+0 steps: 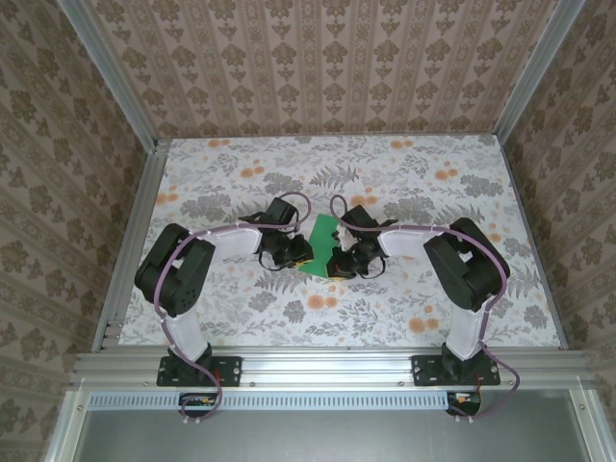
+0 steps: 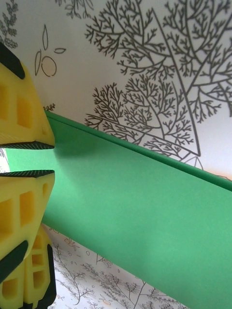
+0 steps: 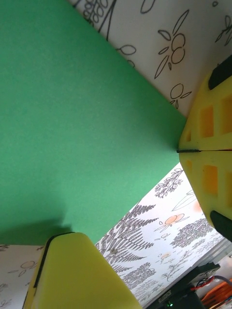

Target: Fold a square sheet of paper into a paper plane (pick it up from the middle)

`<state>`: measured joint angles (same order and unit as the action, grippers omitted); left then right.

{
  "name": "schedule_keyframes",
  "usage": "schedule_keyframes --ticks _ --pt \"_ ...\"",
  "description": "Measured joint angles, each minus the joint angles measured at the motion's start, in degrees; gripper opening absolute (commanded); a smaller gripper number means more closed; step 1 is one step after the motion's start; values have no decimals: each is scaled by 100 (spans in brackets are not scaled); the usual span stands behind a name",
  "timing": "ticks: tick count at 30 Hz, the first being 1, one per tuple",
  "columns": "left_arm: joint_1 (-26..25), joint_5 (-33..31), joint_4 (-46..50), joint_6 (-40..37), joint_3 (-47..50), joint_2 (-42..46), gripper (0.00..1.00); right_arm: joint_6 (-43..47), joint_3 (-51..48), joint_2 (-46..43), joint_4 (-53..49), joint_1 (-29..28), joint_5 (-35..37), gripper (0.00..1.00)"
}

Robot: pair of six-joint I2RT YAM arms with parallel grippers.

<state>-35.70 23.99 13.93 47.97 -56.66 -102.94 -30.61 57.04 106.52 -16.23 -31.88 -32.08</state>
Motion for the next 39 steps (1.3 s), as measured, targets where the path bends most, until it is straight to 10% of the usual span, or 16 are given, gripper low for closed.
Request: schedule_keyframes --ticks 17,39 --pt "173 -149 114 192 238 568 54 387 354 -459 -603 254 236 20" --pt "50 291 -24 358 538 590 59 -9 1414 684 -476 745 1091 29"
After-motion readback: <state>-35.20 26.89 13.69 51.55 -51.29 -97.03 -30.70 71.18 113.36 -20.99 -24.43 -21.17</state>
